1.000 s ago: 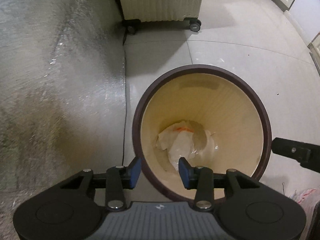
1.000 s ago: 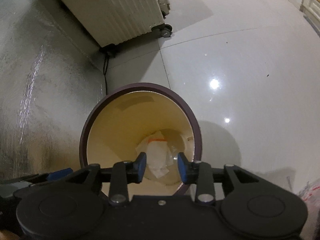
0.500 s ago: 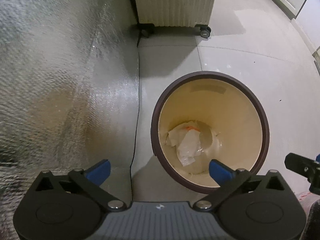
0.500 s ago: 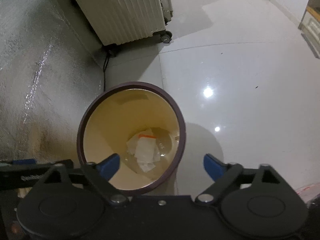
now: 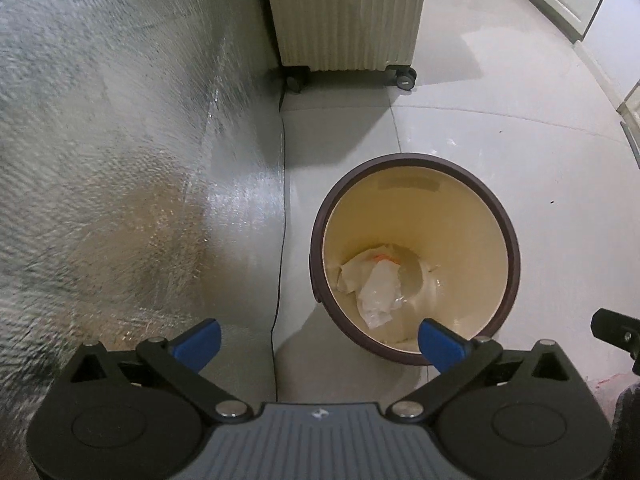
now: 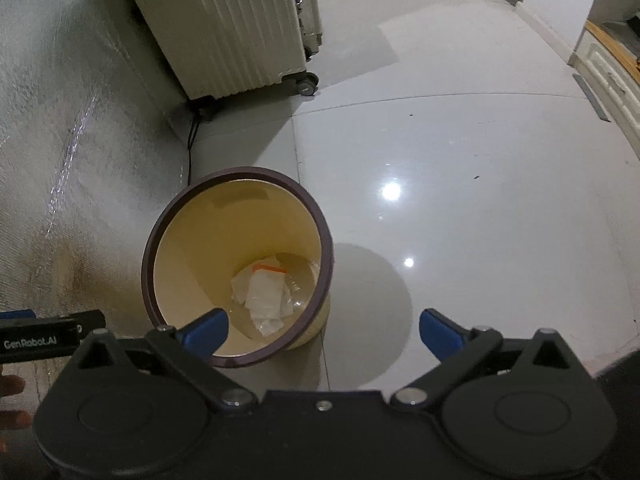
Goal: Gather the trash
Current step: 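Move both tools back up to the table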
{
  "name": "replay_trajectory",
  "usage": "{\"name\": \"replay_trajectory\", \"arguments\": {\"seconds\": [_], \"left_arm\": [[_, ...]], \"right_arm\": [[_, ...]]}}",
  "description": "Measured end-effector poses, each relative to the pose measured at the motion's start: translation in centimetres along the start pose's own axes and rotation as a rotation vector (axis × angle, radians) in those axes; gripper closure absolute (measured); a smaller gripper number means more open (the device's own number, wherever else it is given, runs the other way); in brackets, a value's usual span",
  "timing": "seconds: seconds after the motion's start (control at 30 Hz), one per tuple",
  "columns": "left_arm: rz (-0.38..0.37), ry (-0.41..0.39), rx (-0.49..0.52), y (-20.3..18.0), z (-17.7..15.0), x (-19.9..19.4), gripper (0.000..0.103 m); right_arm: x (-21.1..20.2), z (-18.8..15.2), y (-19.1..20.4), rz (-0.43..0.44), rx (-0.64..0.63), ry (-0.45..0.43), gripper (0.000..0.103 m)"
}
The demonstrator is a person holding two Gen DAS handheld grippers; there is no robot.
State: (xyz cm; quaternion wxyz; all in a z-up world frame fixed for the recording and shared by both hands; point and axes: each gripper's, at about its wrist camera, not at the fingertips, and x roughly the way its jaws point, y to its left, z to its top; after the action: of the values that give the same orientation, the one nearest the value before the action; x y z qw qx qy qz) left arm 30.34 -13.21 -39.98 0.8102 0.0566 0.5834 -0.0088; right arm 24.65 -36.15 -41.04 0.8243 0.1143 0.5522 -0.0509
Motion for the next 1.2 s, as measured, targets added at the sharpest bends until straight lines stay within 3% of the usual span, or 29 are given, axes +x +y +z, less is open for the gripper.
{"name": "replay_trajectory", "arguments": {"seconds": [0.57, 0.8, 1.2], "left_arm": [[-0.032, -0.124, -0.019, -1.1, -1.8, -10.9, 0.0], [-0.065, -0.232, -0.037, -0.8, -2.9, -17.6, 0.0], [-0.099, -0.406, -0.023, -0.4, -4.5, -29.1, 0.0]], "right_arm": [[-8.9, -1.4, -0.5, -0.035, -0.014, -0.09, 0.001], [-14.4, -2.4, -1.3, -0.047, 0.007, -0.144, 0.001], [-26.2, -3.1, 0.4, -0.02, -0.019, -0.316, 0.001]]}}
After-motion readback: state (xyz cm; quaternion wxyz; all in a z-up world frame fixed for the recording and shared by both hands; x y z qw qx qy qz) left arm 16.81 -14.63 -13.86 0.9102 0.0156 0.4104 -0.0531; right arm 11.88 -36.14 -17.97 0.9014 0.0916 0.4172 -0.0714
